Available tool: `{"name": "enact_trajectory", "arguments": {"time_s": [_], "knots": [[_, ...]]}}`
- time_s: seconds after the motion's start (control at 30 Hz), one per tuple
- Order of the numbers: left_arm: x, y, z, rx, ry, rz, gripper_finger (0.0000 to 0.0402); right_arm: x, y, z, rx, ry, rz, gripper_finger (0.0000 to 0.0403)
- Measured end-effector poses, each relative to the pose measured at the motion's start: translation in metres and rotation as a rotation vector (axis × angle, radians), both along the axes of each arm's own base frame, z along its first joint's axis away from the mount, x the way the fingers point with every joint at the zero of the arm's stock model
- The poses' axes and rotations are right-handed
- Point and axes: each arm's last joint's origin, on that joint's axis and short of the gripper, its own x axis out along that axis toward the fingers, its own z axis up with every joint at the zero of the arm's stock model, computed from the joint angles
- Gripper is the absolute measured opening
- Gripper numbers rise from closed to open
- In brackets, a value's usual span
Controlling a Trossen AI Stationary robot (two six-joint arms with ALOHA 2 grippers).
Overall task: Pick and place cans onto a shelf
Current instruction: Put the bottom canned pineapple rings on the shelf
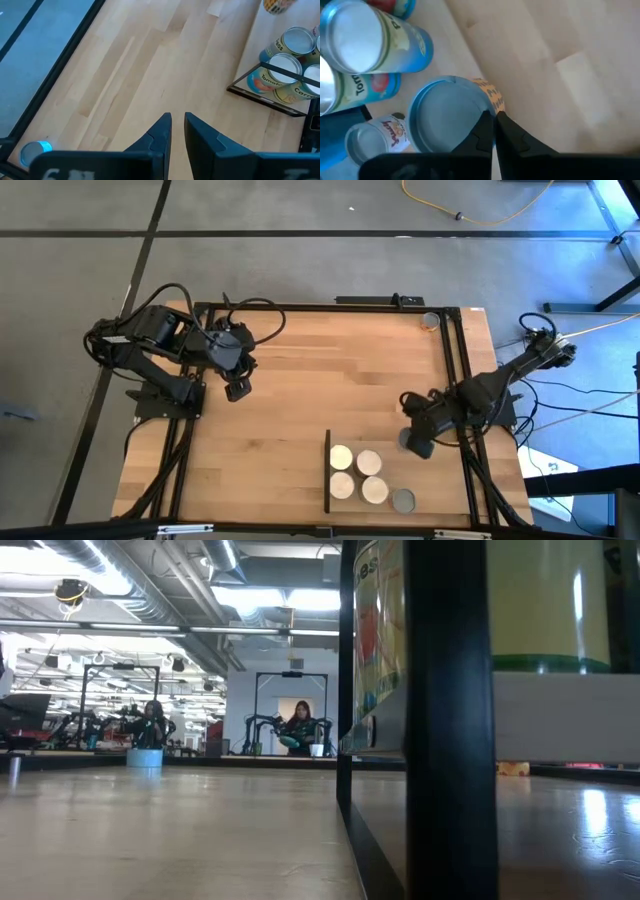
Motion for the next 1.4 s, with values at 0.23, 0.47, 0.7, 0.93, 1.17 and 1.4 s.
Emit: {"name": "enact_trajectory", "arguments": {"time_s": [0.23,0.47,0.7,0.93,1.17,1.4], "knots": [[0.0,0.0,0.0,0.0,0.0,0.0,0.0044,0.005,0.008,-0.026,0.072,-0.047,0.011,0.0006],[0.0,0.0,0.0,-0.001,-0.001,0.002,0.0044,0.002,0.013,-0.049,0.1,-0.036,0.024,0.0006],[0.0,0.0,0.0,-0.001,-0.001,0.002,0.0044,0.001,0.019,-0.063,0.132,-0.062,0.029,0.0006],[0.0,0.0,0.0,-0.001,-0.001,0.002,0.0044,0.003,0.021,-0.072,0.132,-0.019,0.04,0.0006],[0.0,0.0,0.0,-0.001,-0.001,0.002,0.0044,0.004,0.023,-0.073,0.153,-0.011,0.048,0.0019],[0.0,0.0,0.0,-0.002,-0.001,0.003,0.0044,0.005,0.024,-0.072,0.179,-0.004,0.055,0.0065]]}}
